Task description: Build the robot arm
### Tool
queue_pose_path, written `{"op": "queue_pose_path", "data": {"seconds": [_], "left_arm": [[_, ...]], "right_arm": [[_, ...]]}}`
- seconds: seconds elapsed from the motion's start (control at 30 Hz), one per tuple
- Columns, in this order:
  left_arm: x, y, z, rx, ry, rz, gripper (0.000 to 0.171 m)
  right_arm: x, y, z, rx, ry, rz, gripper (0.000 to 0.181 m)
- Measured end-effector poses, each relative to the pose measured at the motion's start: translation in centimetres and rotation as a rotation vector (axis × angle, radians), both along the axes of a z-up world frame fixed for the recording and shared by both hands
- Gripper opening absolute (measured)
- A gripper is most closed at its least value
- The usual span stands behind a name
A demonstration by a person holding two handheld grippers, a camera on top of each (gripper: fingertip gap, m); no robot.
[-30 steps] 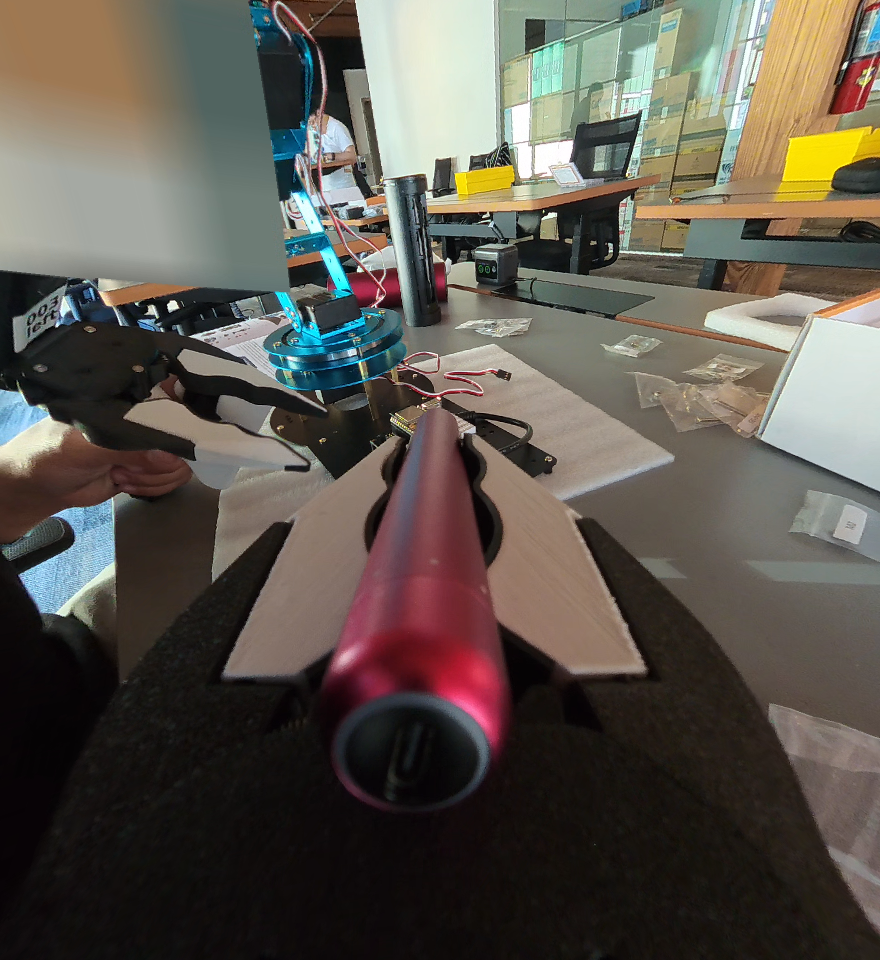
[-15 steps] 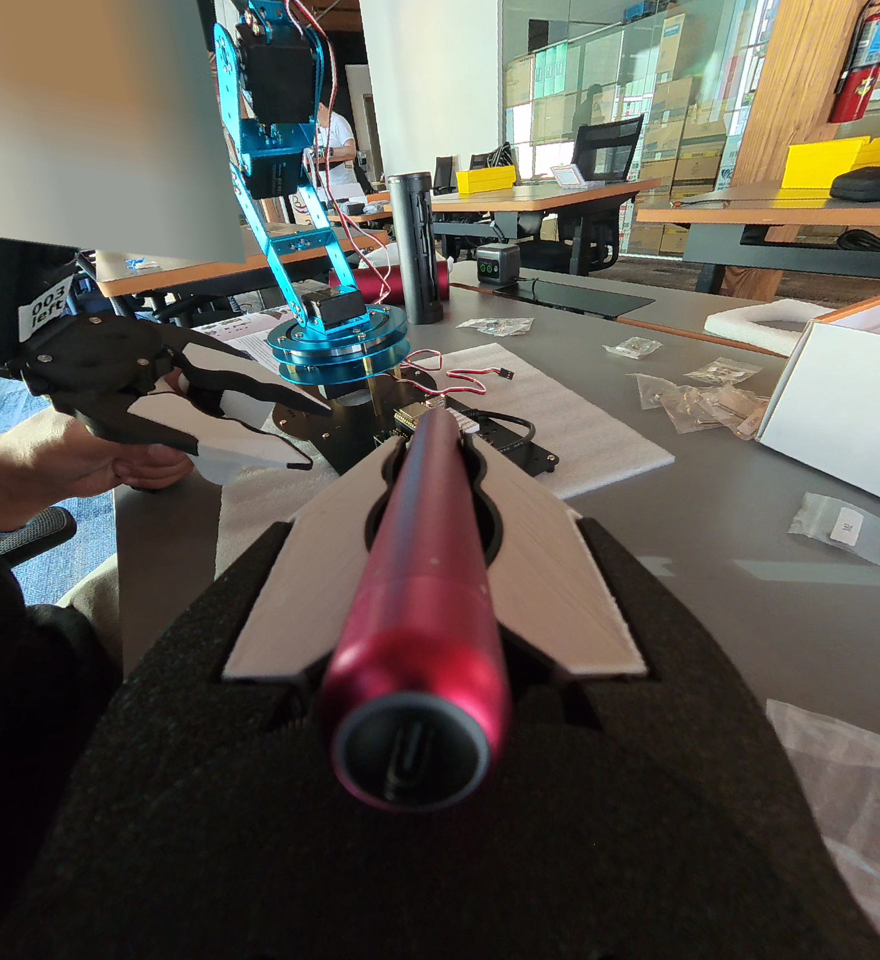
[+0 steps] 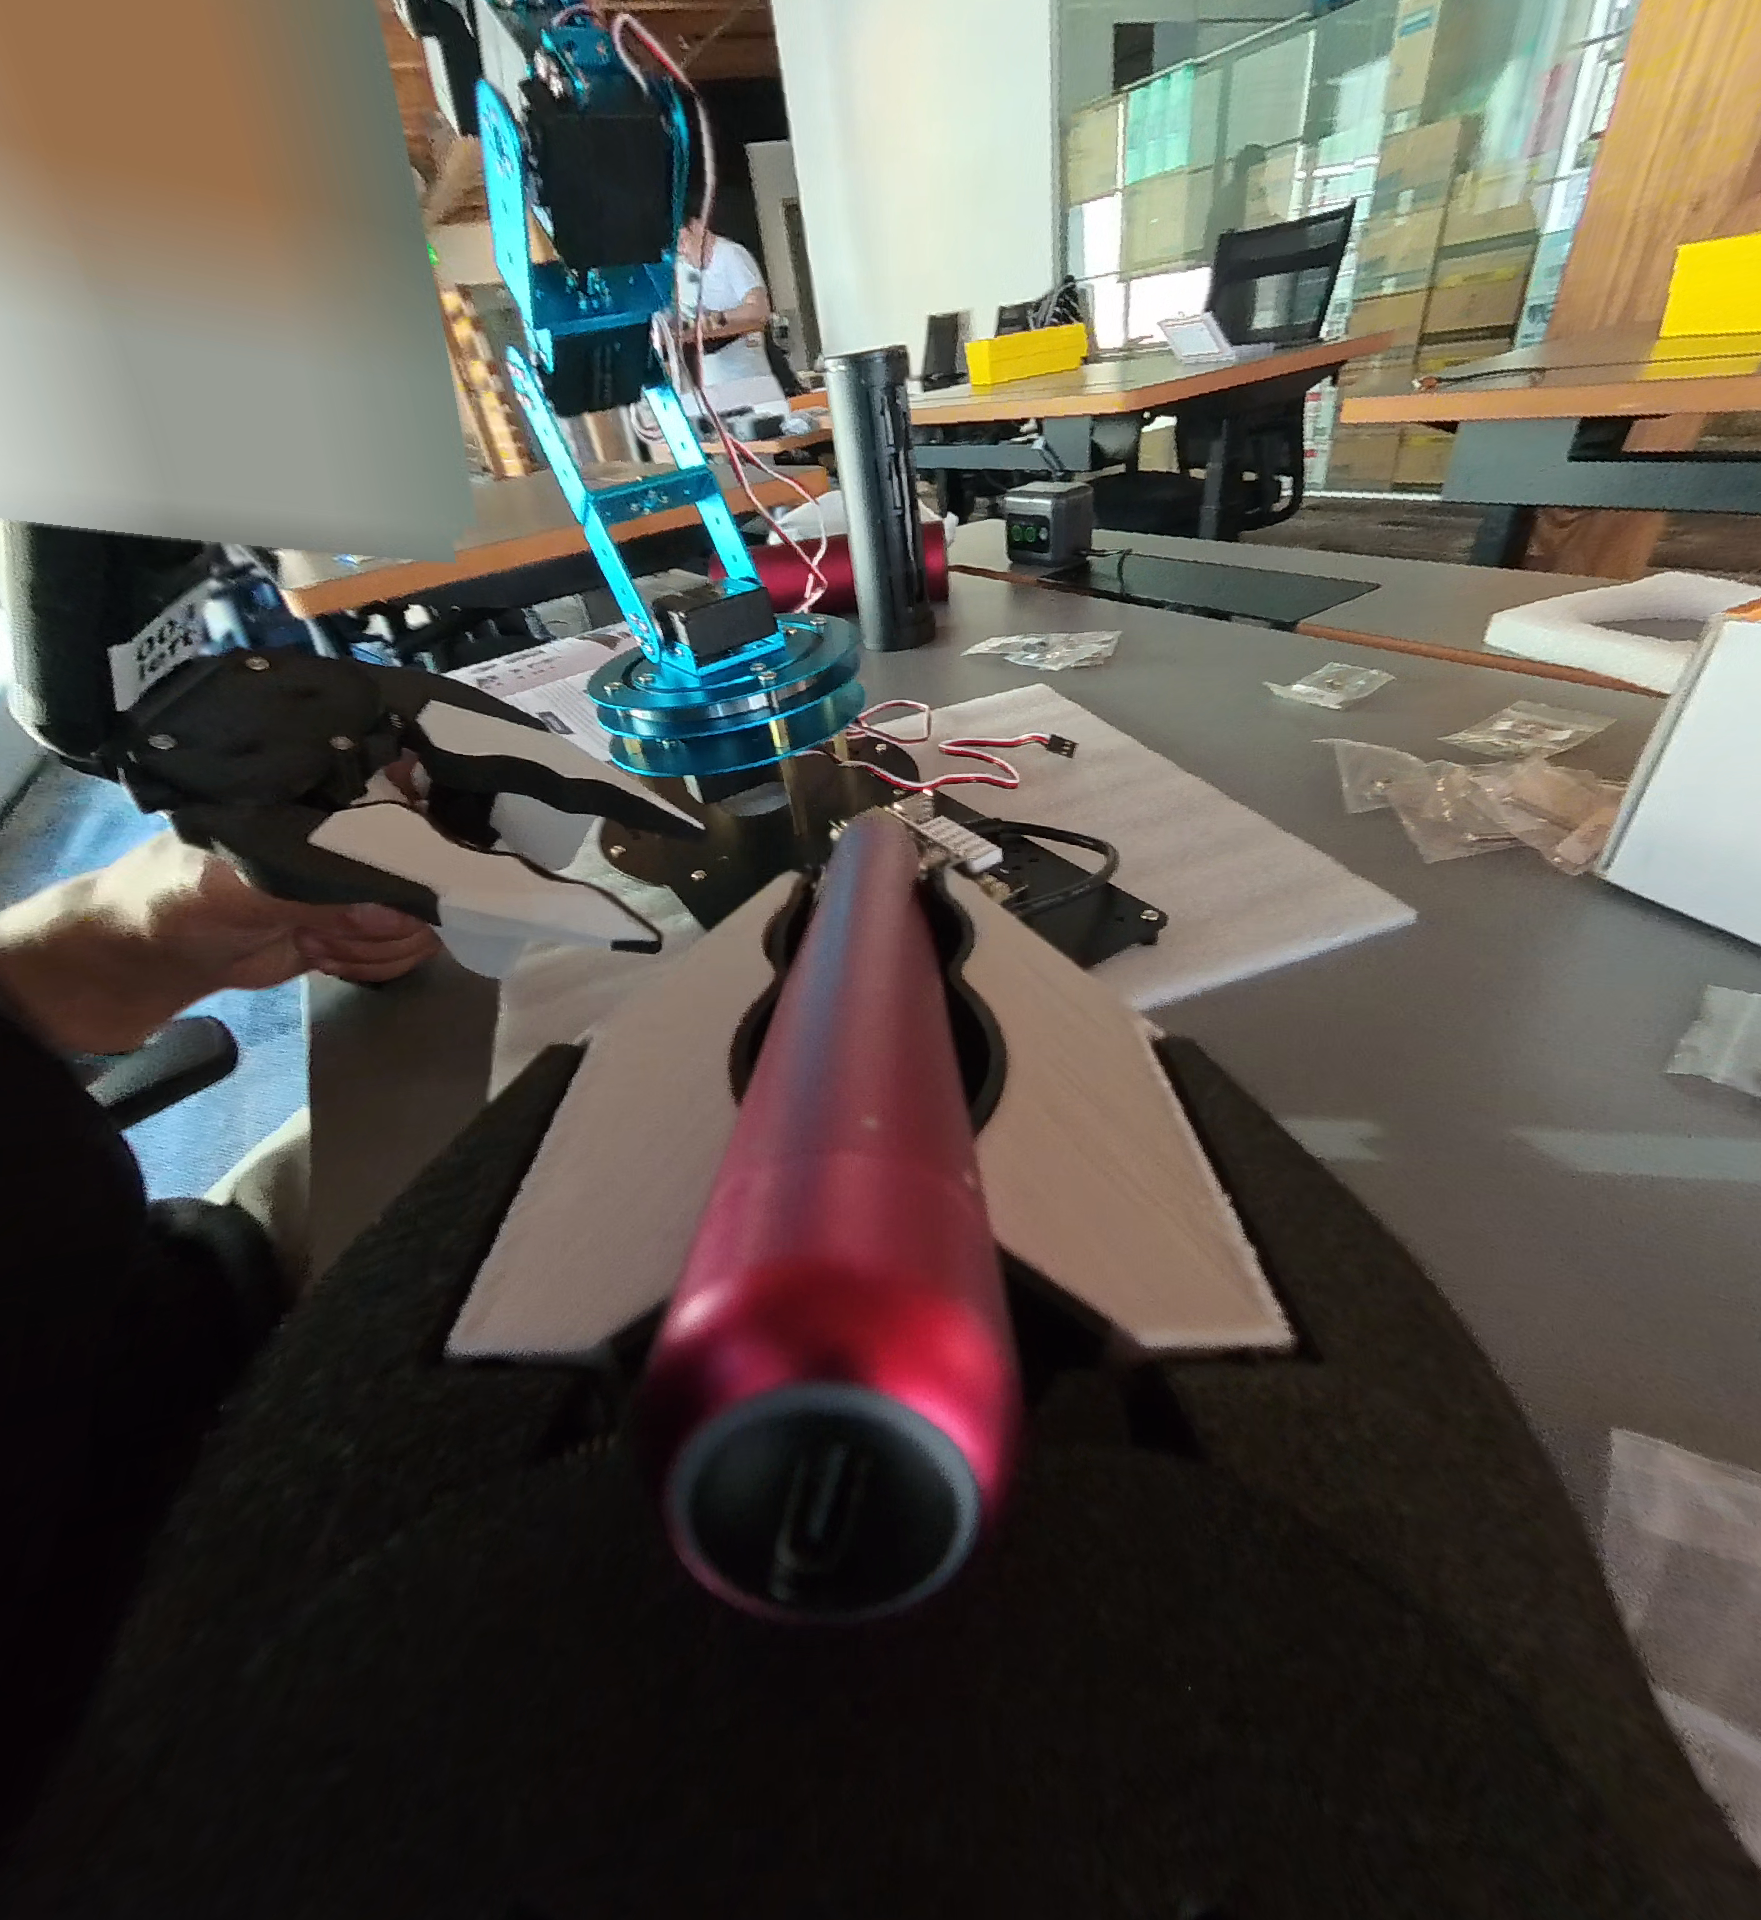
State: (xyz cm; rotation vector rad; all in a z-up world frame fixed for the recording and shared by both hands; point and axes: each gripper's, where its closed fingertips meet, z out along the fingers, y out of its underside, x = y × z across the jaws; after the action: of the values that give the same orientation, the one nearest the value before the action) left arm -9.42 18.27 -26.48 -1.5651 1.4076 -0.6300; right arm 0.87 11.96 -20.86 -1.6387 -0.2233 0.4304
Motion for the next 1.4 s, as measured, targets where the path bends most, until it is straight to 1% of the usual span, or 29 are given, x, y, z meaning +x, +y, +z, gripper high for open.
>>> {"op": "queue_pose_path", "data": {"seconds": [0.07, 0.13, 0.17, 0.2, 0.23, 0.27, 0.3, 0.33, 0.37, 0.4, 0.43, 0.53, 0.63, 0.8, 0.87, 1.1, 1.23, 1.4], "left_arm": [[0.7, -0.8, 1.8, 0.083, -0.076, -0.05, 0.046], [1.7, -1.6, 3.9, 0.231, -0.119, -0.106, 0.047], [2.3, -2.4, 4.7, 0.317, -0.122, -0.151, 0.047], [2.9, -3.4, 5.1, 0.397, -0.114, -0.21, 0.048], [3.4, -4.4, 4.8, 0.468, -0.079, -0.276, 0.049], [3.8, -5.1, 4.5, 0.546, -0.046, -0.308, 0.05], [4.2, -5.4, 4.5, 0.624, -0.027, -0.314, 0.046], [4.6, -5.5, 4.4, 0.693, -0.012, -0.312, 0.036], [4.9, -5.6, 4.4, 0.752, -0.002, -0.306, 0.028], [5.2, -6.0, 4.4, 0.794, -0.01, -0.31, 0.021], [5.4, -6.4, 4.7, 0.823, -0.027, -0.306, 0.021], [5.6, -7.6, 5.3, 0.874, -0.055, -0.284, 0.02], [6.0, -8.2, 5.2, 0.919, -0.045, -0.272, 0.02], [6.5, -9.9, 6.2, 0.919, -0.086, -0.272, 0.02], [6.7, -10.0, 6.6, 0.946, -0.094, -0.261, 0.021], [6.6, -10.7, 7.3, 0.927, -0.126, -0.263, 0.022], [6.3, -11.0, 7.7, 0.933, -0.146, -0.284, 0.021], [6.5, -10.7, 6.8, 0.957, -0.108, -0.324, 0.021]], "right_arm": [[-0.7, -0.1, 0.4, 0.003, 0.073, 0.058, 0.02], [-2.5, -0.5, 0.4, -0.052, 0.18, 0.177, 0.02], [-3.2, -0.7, 0.3, -0.068, 0.197, 0.206, 0.021], [-3.7, -0.8, 0.2, -0.074, 0.183, 0.213, 0.02], [-4.1, -0.9, 0.2, -0.075, 0.159, 0.212, 0.02], [-4.4, -1.0, 0.1, -0.078, 0.14, 0.211, 0.02], [-4.7, -1.2, 0.1, -0.078, 0.13, 0.212, 0.02], [-5.0, -1.5, 0.3, -0.072, 0.132, 0.219, 0.02], [-5.4, -1.9, 0.6, -0.056, 0.139, 0.231, 0.026], [-5.6, -2.3, 1.0, -0.036, 0.141, 0.238, 0.021], [-5.6, -2.7, 1.2, -0.024, 0.137, 0.237, 0.021], [-5.4, -3.7, 1.6, -0.012, 0.138, 0.226, 0.021], [-5.3, -4.4, 1.6, -0.001, 0.117, 0.204, 0.021], [-5.5, -5.2, 2.3, 0.042, 0.101, 0.195, 0.021], [-5.5, -5.3, 2.5, 0.063, 0.089, 0.178, 0.021], [-5.7, -5.7, 2.9, 0.128, 0.054, 0.166, 0.021], [-5.9, -5.9, 3.3, 0.147, 0.06, 0.199, 0.022], [-6.0, -5.7, 2.5, 0.08, 0.09, 0.235, 0.021]]}}
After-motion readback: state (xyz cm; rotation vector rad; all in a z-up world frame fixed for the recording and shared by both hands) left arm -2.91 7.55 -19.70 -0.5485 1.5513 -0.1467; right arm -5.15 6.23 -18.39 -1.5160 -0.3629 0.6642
